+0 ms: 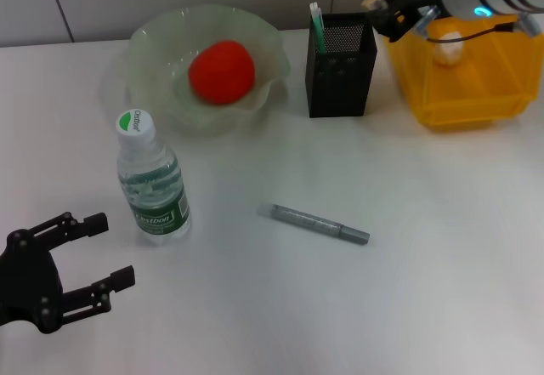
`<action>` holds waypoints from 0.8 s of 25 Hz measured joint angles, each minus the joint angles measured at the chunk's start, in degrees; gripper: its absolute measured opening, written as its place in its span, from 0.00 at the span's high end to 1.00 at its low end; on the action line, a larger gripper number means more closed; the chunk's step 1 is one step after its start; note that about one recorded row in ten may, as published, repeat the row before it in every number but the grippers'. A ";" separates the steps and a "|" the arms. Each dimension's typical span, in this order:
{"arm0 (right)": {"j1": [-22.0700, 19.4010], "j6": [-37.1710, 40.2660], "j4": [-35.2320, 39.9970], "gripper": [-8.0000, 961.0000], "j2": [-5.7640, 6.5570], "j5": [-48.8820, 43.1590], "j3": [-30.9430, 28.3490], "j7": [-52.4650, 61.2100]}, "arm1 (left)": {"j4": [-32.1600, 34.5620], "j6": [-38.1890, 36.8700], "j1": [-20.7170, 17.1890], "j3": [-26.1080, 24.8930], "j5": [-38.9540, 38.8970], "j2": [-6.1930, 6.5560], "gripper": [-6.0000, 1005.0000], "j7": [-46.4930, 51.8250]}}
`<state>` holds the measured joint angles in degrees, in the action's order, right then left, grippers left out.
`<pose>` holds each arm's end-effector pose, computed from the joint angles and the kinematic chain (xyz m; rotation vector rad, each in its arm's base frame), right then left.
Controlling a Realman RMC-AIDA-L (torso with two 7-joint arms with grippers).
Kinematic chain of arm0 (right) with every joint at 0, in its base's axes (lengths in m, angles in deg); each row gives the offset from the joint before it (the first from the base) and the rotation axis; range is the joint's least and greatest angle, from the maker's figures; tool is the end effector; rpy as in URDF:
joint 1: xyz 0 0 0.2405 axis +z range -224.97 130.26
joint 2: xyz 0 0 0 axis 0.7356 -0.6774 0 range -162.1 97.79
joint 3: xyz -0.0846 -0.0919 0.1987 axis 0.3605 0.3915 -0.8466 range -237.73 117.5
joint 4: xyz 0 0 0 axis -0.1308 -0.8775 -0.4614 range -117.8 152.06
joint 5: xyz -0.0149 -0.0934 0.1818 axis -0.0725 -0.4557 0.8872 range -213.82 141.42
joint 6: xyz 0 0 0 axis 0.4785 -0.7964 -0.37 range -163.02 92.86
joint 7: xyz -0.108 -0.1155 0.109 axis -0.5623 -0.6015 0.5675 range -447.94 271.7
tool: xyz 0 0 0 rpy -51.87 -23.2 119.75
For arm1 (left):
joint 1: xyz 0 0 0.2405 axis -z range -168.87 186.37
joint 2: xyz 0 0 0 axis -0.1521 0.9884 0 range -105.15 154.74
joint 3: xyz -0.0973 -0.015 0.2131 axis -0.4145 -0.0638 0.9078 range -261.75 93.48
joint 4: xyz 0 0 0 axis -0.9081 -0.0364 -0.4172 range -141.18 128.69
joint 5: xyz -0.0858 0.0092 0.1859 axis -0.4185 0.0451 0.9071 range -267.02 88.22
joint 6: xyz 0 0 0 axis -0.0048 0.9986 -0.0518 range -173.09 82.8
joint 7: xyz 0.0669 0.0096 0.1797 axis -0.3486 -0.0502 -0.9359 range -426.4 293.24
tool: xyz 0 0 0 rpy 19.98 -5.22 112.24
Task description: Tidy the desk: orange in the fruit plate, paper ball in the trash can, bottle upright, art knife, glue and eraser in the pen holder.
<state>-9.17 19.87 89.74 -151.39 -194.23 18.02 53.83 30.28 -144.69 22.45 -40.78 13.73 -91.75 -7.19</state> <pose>0.1561 0.4584 0.0078 -2.2291 0.4561 -0.1989 -0.2710 0.2523 -0.0068 -2.6417 -0.4094 -0.8298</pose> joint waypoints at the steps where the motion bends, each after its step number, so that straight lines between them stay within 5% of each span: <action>1: 0.00 0.00 0.00 0.70 0.00 0.00 0.00 0.00 | 0.00 0.03 0.04 -0.02 0.00 0.00 0.21 0.01; 20: 1.82 -2.22 -5.06 0.60 -0.08 2.19 2.20 -2.43 | 0.04 0.77 0.29 -0.69 0.00 -0.09 0.21 0.07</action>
<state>-7.35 17.65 84.68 -151.48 -192.03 20.21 51.39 30.32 -143.92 22.74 -41.46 13.73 -91.84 -7.11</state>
